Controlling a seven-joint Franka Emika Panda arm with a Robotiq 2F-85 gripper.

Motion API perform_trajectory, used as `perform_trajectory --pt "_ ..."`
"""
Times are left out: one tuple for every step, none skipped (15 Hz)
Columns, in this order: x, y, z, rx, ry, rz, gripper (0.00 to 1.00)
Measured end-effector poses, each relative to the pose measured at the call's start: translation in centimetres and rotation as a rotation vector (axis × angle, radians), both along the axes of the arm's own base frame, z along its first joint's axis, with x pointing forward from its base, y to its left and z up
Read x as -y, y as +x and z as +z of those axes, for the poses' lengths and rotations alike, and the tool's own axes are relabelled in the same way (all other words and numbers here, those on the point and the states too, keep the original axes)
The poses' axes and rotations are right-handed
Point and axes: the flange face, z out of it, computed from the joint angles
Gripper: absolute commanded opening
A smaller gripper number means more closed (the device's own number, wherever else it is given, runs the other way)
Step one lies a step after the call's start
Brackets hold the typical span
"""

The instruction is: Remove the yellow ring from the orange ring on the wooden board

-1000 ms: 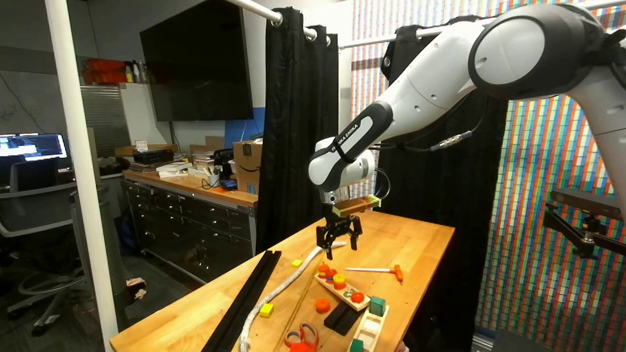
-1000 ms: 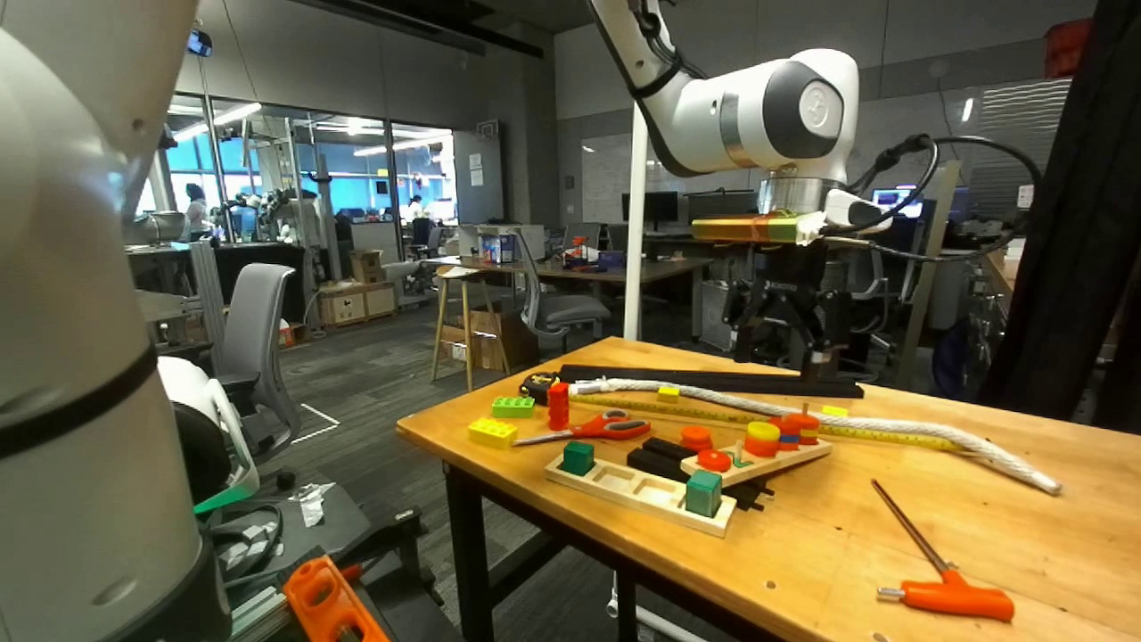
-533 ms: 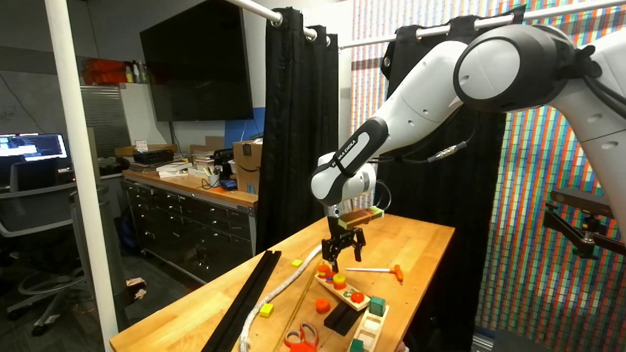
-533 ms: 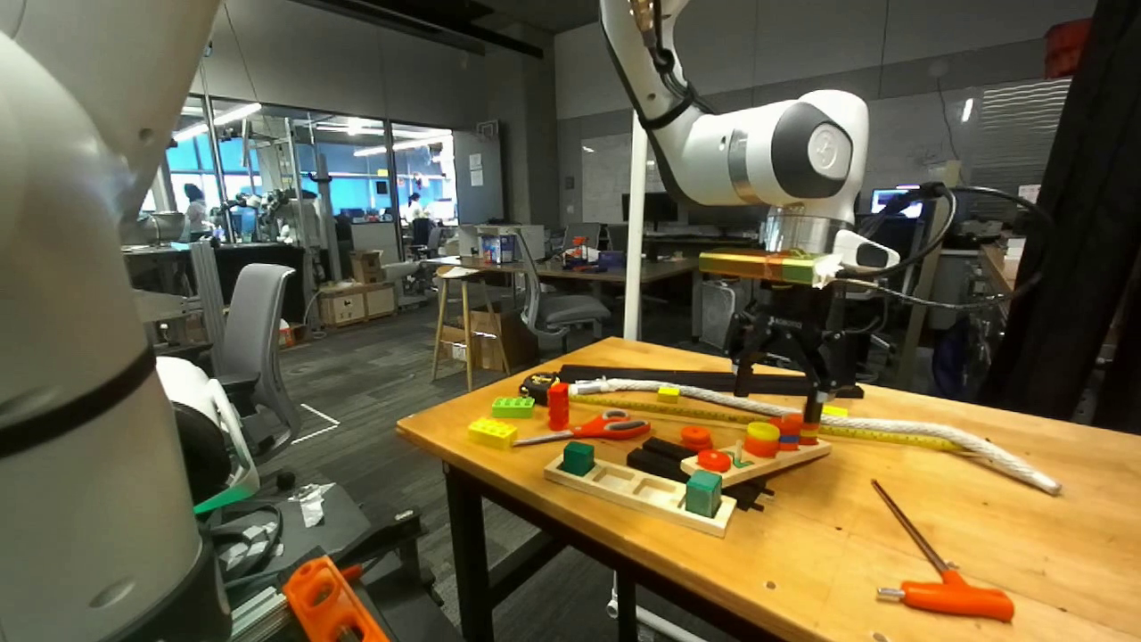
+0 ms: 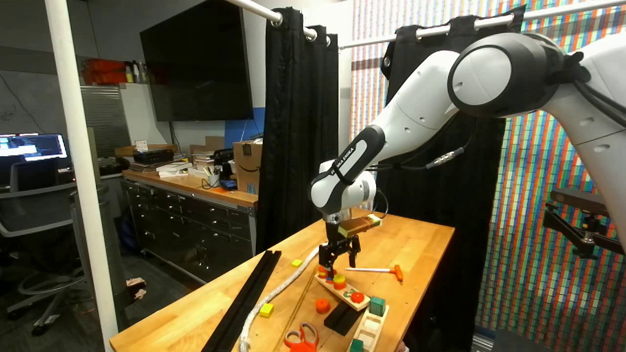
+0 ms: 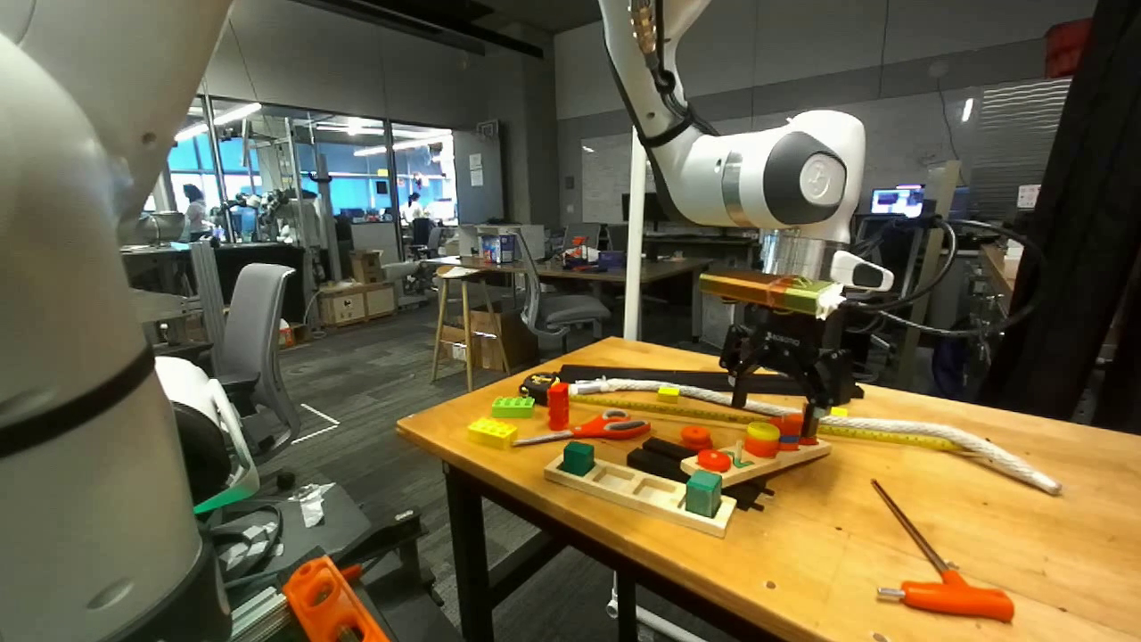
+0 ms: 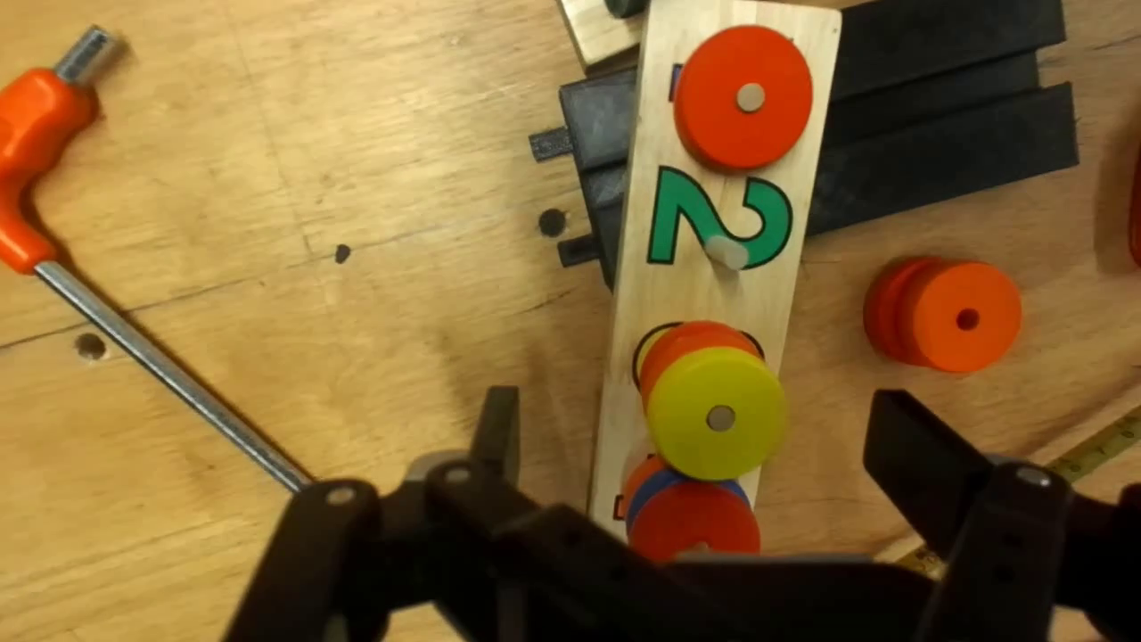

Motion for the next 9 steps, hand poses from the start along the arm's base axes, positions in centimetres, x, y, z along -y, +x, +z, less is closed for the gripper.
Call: perform_trajectory --pt "-0.2 0.0 -0.1 0.0 0.014 0.005 1.0" --pt "-0.4 -0.1 -0.3 -0.001 0.03 0.011 1.0" --pt "-0.5 -0.2 -0.5 -0.003 0.044 0.017 1.0" --pt "-0.7 -0.3 -0.6 -0.005 0.054 0.024 1.0" --pt "-0.8 -0.5 -0.8 -0.008 0.063 0.029 1.0" --pt "-0.9 -0.6 -1.0 -0.011 0.068 0.033 1.0" --pt "-1.0 -0.7 -1.1 -0.014 0.07 0.035 1.0" --pt "-1.0 -0.8 -1.2 -0.016 0.071 0.037 1.0" --pt "-1.0 -0.8 -1.2 -0.016 0.071 0.037 1.0"
